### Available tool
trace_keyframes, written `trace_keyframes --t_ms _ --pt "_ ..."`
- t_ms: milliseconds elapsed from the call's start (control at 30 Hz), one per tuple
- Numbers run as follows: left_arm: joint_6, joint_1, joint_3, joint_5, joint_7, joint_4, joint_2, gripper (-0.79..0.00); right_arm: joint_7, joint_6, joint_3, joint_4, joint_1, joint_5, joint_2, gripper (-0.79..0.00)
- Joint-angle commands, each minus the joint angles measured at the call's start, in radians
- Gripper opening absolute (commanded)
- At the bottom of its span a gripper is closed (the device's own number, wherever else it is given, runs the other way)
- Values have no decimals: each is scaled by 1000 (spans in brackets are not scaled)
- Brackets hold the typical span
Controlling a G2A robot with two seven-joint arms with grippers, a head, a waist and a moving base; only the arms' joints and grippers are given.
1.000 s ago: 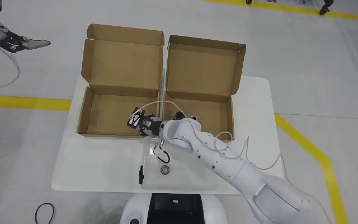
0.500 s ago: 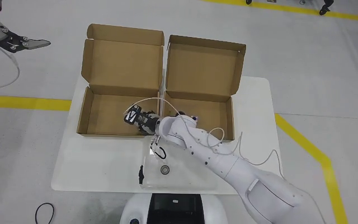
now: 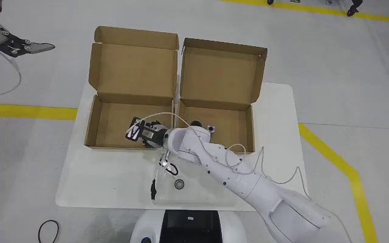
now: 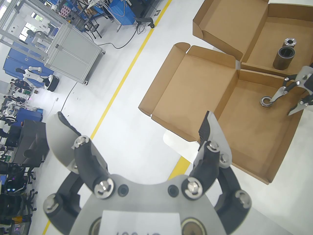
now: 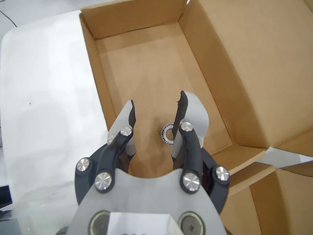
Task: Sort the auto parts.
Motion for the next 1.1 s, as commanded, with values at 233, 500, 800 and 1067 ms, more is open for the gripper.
trace_keyframes --t_ms 233,500,800,1067 --pt "0 0 0 0 0 0 0 0 83 -116 99 -322 -186 -98 87 -474" --pt "0 0 0 0 0 0 0 0 86 -313 209 -493 -376 -184 172 -489" --pt "0 0 0 0 0 0 0 0 26 -506 335 -603 -548 -277 250 -474" --pt "0 0 0 0 0 0 0 0 44 -555 389 -643 -640 -331 289 -480"
